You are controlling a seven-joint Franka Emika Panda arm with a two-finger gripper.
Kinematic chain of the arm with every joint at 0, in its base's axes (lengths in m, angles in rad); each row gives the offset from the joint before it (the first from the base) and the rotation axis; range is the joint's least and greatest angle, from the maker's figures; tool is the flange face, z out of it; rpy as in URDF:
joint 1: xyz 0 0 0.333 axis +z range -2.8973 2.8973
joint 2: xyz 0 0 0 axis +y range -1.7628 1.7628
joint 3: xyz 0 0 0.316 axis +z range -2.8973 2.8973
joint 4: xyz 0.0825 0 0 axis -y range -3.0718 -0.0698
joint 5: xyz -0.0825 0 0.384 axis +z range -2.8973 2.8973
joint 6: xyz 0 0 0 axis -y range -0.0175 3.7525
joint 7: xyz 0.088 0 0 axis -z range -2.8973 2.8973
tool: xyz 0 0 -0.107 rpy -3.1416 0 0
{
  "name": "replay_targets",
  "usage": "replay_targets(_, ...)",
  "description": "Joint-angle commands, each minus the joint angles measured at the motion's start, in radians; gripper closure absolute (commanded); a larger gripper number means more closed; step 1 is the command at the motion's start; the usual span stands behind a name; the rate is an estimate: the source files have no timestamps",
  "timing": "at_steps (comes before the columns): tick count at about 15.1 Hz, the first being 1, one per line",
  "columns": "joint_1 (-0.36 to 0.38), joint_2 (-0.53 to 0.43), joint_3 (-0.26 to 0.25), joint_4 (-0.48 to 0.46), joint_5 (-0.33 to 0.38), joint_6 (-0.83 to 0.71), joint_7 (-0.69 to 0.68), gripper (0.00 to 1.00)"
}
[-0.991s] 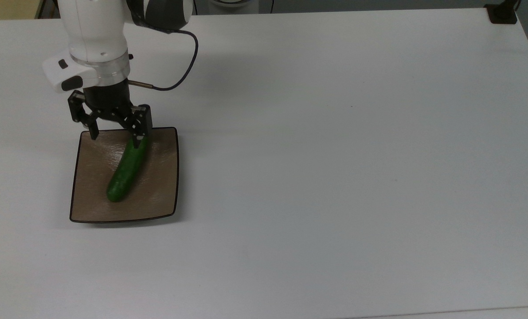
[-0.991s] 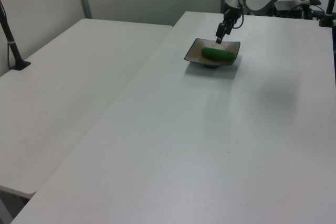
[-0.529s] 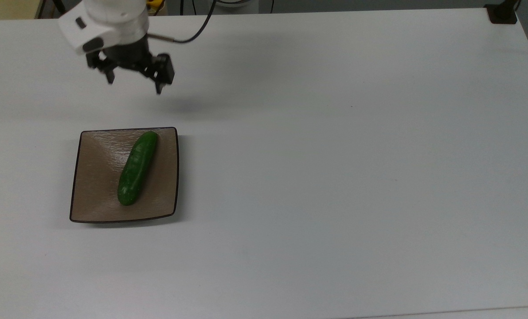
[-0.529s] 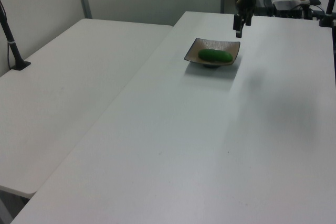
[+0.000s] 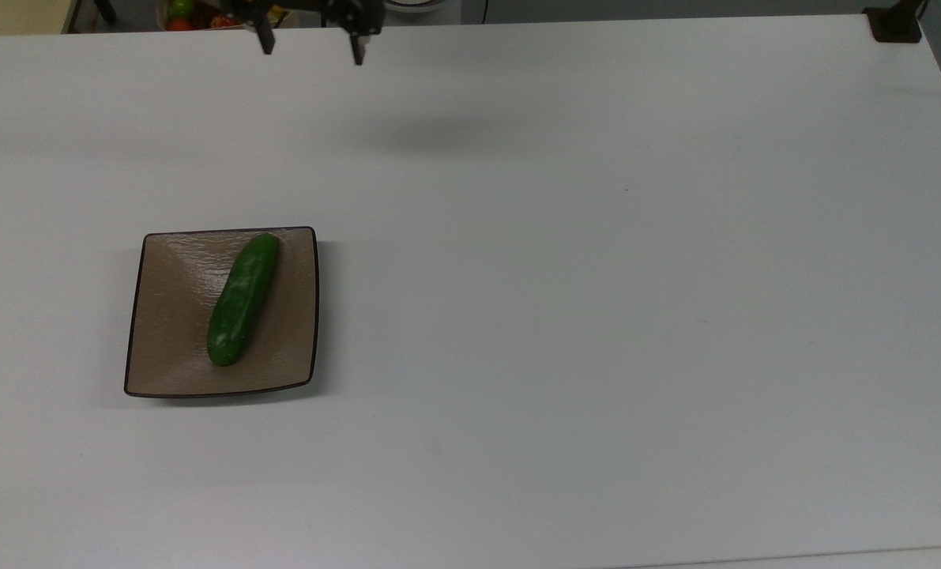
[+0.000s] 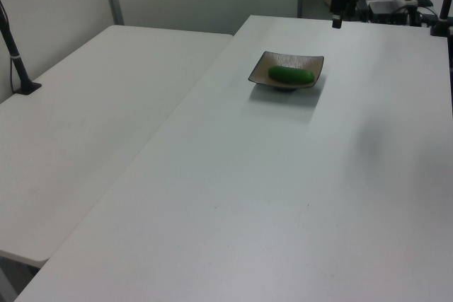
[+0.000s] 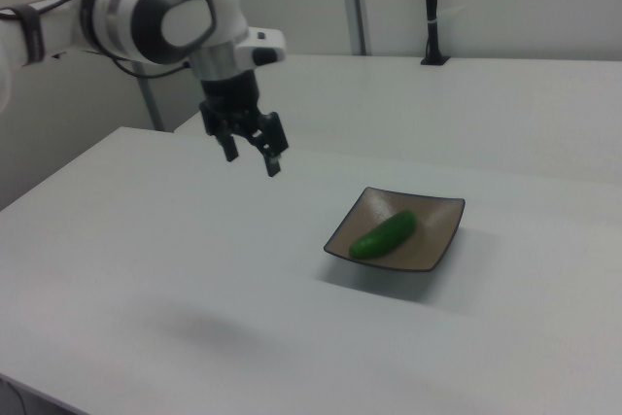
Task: Cucumber placed on a ceramic plate
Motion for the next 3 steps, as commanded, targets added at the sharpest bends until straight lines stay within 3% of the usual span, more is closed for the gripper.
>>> replay_targets(1,0.061,-0.067,-0.027,-0.052,0.006,-0.027,-0.136,0.00)
replay_targets(3,0.073,-0.069,-0.027,-0.052,0.005,-0.047,-0.133,0.00)
